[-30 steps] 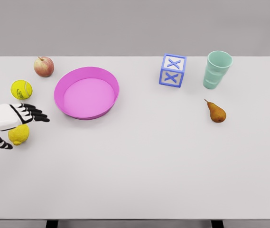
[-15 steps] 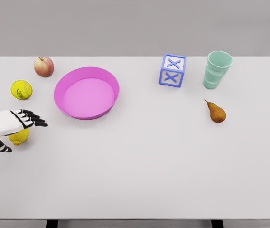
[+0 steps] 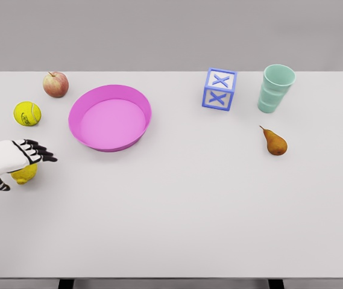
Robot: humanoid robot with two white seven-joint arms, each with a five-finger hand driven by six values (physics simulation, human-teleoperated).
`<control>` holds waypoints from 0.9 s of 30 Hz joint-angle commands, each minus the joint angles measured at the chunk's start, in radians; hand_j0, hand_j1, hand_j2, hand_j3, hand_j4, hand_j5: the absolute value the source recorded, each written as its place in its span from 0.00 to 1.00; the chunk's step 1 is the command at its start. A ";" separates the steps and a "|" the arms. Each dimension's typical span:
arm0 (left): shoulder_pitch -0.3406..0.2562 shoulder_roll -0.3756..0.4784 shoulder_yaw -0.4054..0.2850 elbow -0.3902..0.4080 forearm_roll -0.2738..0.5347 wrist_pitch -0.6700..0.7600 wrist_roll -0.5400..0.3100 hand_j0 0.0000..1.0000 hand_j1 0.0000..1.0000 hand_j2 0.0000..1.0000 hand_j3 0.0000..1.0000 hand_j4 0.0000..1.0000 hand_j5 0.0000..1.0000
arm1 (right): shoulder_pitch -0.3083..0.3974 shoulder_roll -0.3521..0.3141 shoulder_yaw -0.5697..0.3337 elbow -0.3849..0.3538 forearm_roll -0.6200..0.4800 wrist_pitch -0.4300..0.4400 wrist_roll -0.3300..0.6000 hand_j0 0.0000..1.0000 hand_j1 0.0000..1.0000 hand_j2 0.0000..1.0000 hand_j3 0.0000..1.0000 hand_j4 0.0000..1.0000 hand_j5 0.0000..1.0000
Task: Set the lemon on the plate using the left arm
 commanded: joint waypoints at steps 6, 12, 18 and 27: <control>-0.011 -0.008 0.001 0.015 -0.053 0.002 0.000 1.00 1.00 1.00 1.00 1.00 1.00 | 0.000 0.000 0.000 -0.001 0.000 0.000 0.000 1.00 1.00 1.00 1.00 1.00 1.00; -0.038 -0.051 0.001 0.036 -0.110 0.002 0.000 1.00 1.00 1.00 1.00 1.00 1.00 | 0.000 0.000 0.000 0.001 0.000 0.000 0.000 1.00 1.00 1.00 1.00 1.00 1.00; -0.038 -0.052 -0.002 0.036 -0.112 0.002 0.000 1.00 1.00 1.00 1.00 1.00 1.00 | 0.000 0.000 0.000 -0.001 0.000 0.000 0.000 1.00 1.00 1.00 1.00 1.00 1.00; -0.038 -0.051 -0.007 0.036 -0.112 0.002 0.000 0.88 0.88 0.88 0.88 0.88 0.88 | 0.000 0.000 0.000 0.001 0.000 0.000 0.000 1.00 1.00 1.00 1.00 1.00 1.00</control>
